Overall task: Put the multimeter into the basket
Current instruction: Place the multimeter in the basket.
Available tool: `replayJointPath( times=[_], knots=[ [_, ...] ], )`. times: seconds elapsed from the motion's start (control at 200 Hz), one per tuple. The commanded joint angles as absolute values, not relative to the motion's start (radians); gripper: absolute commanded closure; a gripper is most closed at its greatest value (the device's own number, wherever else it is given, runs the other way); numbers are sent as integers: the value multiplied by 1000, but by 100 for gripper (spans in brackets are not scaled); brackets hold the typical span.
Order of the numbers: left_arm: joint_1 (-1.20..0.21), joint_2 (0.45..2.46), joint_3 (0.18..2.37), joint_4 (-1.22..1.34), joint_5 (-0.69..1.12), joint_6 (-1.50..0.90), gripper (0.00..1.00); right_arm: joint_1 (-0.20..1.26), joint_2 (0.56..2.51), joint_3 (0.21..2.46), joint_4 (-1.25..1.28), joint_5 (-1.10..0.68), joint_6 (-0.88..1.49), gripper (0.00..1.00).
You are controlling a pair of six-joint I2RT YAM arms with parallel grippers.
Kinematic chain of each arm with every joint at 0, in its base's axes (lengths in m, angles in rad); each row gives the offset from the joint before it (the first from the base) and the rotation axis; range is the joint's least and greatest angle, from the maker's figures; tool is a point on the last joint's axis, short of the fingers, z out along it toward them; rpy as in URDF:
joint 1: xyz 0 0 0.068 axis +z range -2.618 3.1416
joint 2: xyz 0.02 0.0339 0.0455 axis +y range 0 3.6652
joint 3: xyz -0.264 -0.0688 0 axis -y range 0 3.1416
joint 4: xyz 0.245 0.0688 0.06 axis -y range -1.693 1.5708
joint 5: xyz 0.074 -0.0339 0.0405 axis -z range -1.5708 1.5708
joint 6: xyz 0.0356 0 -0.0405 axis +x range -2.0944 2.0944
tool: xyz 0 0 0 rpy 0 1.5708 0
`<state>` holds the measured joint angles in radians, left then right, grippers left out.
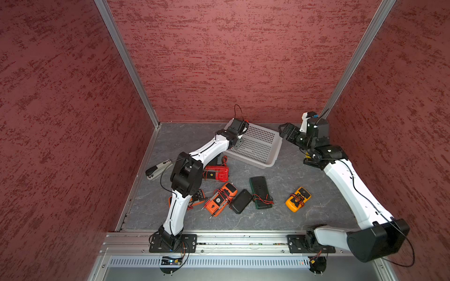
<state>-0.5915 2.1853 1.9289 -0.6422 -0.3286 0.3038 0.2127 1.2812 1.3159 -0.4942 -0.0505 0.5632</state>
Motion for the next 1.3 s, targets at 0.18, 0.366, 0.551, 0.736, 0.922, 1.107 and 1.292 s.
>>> replayJointPath(
  times=[0.18, 0.366, 0.551, 0.736, 0.922, 1.107, 1.292],
  knots=[
    [-633, 2270, 2075, -755, -545, 225, 89, 215, 1255, 1349, -514, -2, 533, 1],
    [-635, 2325, 2121, -786, -620, 240, 89, 215, 1253, 1350, -524, 4, 527, 1],
    [-633, 2380, 2150, -782, -658, 253, 87, 216, 1256, 1354, -530, 0, 527, 1],
    [-635, 2436, 2174, -778, -662, 276, 61, 215, 1264, 1374, -548, 4, 521, 1],
    [-639, 2455, 2177, -794, -611, 236, 14, 216, 1266, 1393, -563, 8, 516, 1],
    [-642, 2445, 2222, -854, -496, 178, 0, 215, 1267, 1400, -565, 16, 511, 1],
    [-649, 2383, 2226, -903, -311, 96, 0, 216, 1291, 1429, -613, 42, 511, 1]
  ],
)
